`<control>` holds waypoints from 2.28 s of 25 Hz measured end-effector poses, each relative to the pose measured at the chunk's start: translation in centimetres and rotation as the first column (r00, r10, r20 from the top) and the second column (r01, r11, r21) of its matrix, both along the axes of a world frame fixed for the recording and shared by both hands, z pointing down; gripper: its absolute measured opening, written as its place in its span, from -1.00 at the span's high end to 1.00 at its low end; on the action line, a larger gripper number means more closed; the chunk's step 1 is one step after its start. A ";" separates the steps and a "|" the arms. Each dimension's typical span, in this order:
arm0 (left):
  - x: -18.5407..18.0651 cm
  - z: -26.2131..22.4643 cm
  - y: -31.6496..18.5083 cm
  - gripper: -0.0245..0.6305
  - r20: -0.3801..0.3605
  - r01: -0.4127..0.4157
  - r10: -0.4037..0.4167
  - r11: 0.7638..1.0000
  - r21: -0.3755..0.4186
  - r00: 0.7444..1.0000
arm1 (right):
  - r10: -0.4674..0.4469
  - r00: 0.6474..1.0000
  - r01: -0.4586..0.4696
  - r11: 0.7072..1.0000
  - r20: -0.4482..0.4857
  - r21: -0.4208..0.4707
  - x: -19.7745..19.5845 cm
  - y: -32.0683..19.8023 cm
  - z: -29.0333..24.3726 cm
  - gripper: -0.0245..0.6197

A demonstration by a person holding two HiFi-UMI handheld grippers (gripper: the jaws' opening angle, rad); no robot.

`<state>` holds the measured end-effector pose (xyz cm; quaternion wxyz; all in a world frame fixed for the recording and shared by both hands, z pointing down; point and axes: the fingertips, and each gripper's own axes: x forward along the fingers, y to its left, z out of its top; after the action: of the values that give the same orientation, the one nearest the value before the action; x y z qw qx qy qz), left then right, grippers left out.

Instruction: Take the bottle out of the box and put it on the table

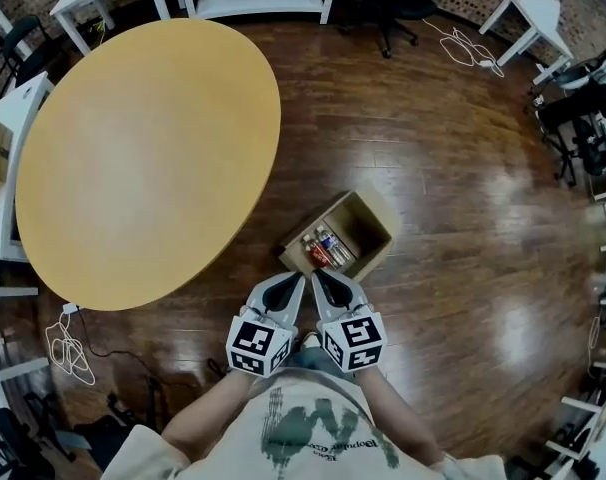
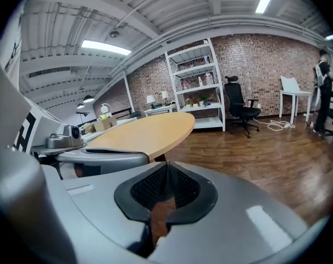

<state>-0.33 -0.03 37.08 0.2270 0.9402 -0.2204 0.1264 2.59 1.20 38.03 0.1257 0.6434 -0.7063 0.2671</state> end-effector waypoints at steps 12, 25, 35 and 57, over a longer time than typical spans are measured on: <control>0.8 8.1 -3.8 0.93 0.027 -0.054 0.060 0.983 -0.175 0.998 | 0.028 0.999 -0.018 0.978 0.047 -0.210 1.4 -3.1 8.4 0.89; 7.3 17.9 -4.0 0.93 0.059 -0.073 0.094 0.953 -0.295 0.994 | -0.067 0.990 0.102 0.950 0.126 -0.297 6.5 -3.3 19.9 0.92; 11.8 29.2 -2.0 0.93 0.226 -0.123 0.189 0.954 -0.275 0.956 | -0.119 0.985 0.158 0.909 0.123 -0.387 11.7 -3.2 31.8 0.81; 13.1 49.6 -1.2 0.92 0.280 -0.169 0.256 0.939 -0.298 0.925 | -0.162 0.984 0.180 0.844 0.081 -0.505 14.6 -1.2 56.2 0.54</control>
<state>12.72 -1.26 86.66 0.2990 0.8868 -0.1304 0.3273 17.22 -0.04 94.25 0.3021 0.5169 -0.6670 0.4435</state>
